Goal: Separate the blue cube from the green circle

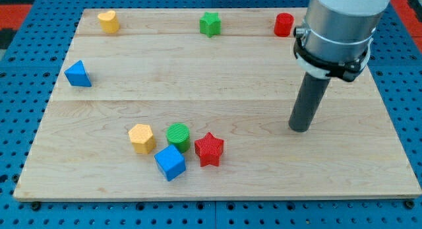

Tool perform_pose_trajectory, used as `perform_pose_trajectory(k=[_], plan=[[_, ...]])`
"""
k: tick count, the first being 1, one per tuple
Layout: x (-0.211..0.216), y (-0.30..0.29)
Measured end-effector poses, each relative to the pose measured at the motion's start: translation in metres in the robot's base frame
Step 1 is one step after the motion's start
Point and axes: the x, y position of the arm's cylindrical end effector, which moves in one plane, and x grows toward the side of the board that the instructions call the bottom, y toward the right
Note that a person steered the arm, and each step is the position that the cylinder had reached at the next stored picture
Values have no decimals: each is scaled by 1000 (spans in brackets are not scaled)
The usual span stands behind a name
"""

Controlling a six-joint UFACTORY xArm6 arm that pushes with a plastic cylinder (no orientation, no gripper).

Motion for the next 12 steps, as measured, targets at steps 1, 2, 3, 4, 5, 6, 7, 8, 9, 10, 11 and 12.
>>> perform_pose_trajectory(k=[1, 2, 3, 4, 5, 6, 7, 8, 9, 10, 11, 12], plan=[[10, -13], [18, -15], [69, -25], [85, -85], [85, -183], [80, -249], [56, -240], [11, -238], [-16, -196], [-26, -108], [-46, -126], [-46, -169]])
